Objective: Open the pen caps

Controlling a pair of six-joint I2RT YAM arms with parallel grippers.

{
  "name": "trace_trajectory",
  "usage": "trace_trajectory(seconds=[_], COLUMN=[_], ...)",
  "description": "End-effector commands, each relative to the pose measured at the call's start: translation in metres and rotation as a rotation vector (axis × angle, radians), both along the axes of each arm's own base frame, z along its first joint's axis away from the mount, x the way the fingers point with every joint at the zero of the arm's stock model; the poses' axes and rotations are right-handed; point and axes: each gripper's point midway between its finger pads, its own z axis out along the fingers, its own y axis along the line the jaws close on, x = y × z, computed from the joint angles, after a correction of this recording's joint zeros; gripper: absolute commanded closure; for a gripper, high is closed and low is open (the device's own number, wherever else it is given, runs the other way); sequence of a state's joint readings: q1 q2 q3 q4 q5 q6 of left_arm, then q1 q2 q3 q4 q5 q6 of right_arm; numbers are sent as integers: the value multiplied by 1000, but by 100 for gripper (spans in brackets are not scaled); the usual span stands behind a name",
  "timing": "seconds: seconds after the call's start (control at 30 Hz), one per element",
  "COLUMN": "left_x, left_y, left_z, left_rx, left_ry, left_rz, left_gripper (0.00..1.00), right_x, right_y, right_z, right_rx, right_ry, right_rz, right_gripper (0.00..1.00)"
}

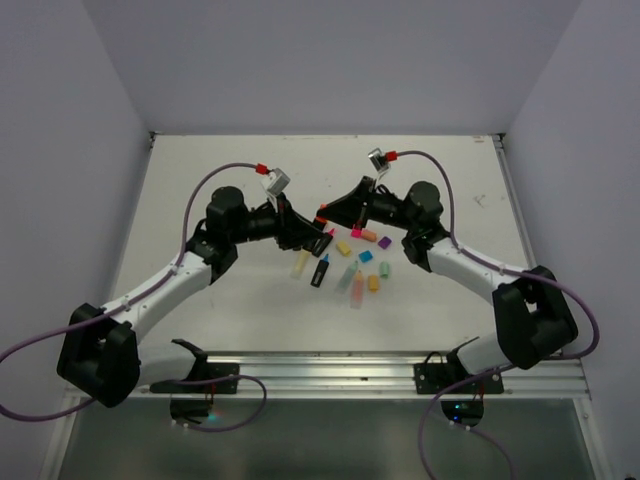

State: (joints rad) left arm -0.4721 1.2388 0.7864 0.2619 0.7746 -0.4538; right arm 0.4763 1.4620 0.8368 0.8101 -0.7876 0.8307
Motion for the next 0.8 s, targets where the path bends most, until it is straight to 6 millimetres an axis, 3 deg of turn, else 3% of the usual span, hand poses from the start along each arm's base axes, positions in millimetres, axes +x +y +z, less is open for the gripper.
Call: trace_trajectory(seconds=[0.0,0.13,0.4,0.77], left_x=[-22,-25,-31,-37], left_y=[1,3,4,4], left_z=[-20,-27,-37,-46], left_rx=[5,19,32,20], left_ry=[98,114,142,177], left_rz=[-73,-76,-91,-106], left_gripper=[100,100,100,100], right_x=[23,32,37,36], right_y=[-39,-57,-74,-88], right_z=[72,92,125,146], right_rx=[136,147,175,201], right_ry=[-236,-297,-391,-449], right_rz=[-172,-230,-307,-375], right_gripper=[100,100,100,100])
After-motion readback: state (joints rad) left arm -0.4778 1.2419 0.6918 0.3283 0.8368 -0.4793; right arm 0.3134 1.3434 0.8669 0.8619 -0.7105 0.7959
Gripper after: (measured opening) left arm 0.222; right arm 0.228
